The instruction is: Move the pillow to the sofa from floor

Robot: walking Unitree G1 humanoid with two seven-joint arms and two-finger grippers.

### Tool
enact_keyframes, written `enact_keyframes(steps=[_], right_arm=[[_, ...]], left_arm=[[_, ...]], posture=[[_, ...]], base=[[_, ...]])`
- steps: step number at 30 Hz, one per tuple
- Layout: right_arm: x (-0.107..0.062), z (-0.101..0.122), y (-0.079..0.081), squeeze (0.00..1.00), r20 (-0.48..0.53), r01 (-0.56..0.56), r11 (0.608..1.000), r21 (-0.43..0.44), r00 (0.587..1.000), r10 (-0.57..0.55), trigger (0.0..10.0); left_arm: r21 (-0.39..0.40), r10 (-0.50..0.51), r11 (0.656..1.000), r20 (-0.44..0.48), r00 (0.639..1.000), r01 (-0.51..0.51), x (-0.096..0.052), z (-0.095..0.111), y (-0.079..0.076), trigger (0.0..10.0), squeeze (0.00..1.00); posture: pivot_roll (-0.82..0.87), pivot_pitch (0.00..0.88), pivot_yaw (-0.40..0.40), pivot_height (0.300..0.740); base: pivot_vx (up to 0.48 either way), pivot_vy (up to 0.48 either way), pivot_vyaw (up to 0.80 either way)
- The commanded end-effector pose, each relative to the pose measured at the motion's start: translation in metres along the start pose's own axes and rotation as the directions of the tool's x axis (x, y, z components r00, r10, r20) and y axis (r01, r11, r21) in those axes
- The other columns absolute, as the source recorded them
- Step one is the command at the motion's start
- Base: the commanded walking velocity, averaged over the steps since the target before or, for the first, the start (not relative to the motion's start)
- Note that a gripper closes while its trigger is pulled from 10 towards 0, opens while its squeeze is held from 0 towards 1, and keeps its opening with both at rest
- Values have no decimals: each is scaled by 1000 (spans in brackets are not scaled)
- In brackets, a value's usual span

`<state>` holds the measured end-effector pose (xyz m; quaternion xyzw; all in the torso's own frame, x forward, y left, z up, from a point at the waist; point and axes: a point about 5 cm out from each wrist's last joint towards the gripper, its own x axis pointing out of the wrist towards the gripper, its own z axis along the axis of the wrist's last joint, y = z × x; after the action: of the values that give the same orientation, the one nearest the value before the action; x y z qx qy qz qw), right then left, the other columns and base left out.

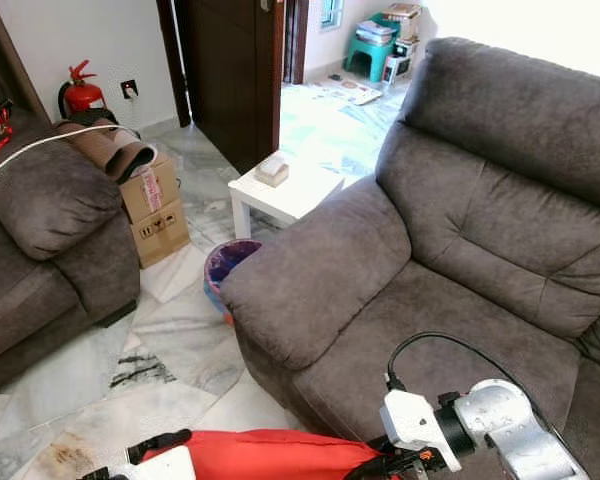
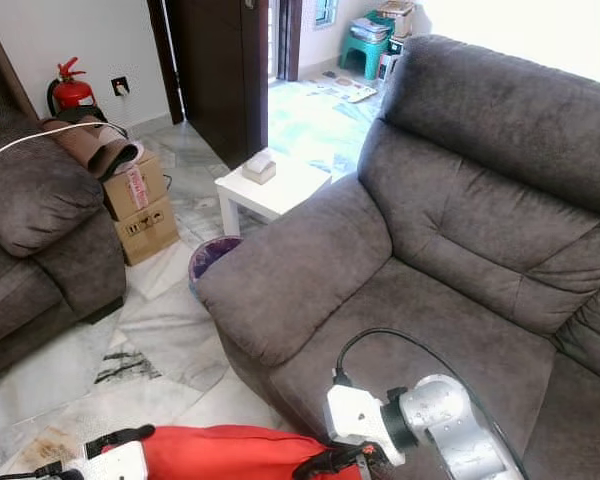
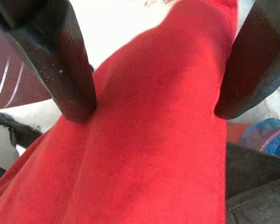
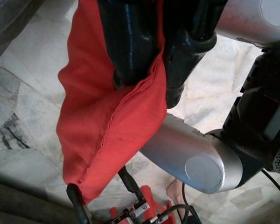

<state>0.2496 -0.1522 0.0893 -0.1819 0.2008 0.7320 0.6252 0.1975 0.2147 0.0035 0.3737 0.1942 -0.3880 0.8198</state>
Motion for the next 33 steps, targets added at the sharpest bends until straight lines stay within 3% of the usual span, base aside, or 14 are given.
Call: enact_keyframes(steps=[1,6,13,14,16,19,23,25,27,29,33], right_arm=[[-7,18,-2,0,70,14,997,-75,998,-8,10000],[-10,20,-2,0,68,18,997,-75,998,-13,10000],[-12,21,-1,0,64,11,997,-80,998,-5,10000],[-11,22,-1,0,65,10,997,-83,998,-5,10000],[-11,23,-1,0,66,11,996,-85,998,-5,10000],[-10,22,0,0,61,2,997,-81,998,3,10000],[-9,21,1,0,62,2,997,-80,998,3,10000],[-10,21,0,0,62,4,997,-79,998,1,10000],[-10,22,0,0,62,3,997,-79,998,1,10000],[-10,22,0,0,62,3,997,-80,998,2,10000],[-10,23,1,0,64,1,997,-80,998,4,10000]], left_arm=[[-4,-27,1000,-38,999,27,-3,-10,-5,10000,0],[-20,-88,996,-33,996,88,-3,-14,-15,10000,0],[-14,-102,995,-55,993,102,-4,-18,-14,10000,0],[31,-97,995,-75,992,100,-4,-21,-13,10000,0],[78,-56,995,-85,995,63,-4,-22,-8,10000,0],[102,81,992,-93,992,-71,-2,-21,9,10000,0],[100,121,989,-115,986,-110,-2,-24,14,10000,0],[104,94,991,-143,985,-80,0,-28,10,10000,0],[65,28,998,-129,991,-20,2,-28,0,10000,0],[59,11,998,-119,993,-4,3,-27,-3,10000,0],[-24,-17,1000,-38,999,16,7,-17,-9,10000,0]], posture=[[172,87,-72,740],[166,89,-72,740],[167,89,-73,740],[167,89,-73,740],[164,87,-72,740],[168,88,-75,740],[169,88,-76,740],[165,85,-76,740],[164,85,-75,740],[164,85,-75,740],[160,85,-76,740]], base=[[0,0,0],[0,0,0],[0,0,0],[0,0,0],[0,0,0],[0,0,0],[0,0,0],[0,0,0],[0,0,0],[0,0,0],[0,0,0]])
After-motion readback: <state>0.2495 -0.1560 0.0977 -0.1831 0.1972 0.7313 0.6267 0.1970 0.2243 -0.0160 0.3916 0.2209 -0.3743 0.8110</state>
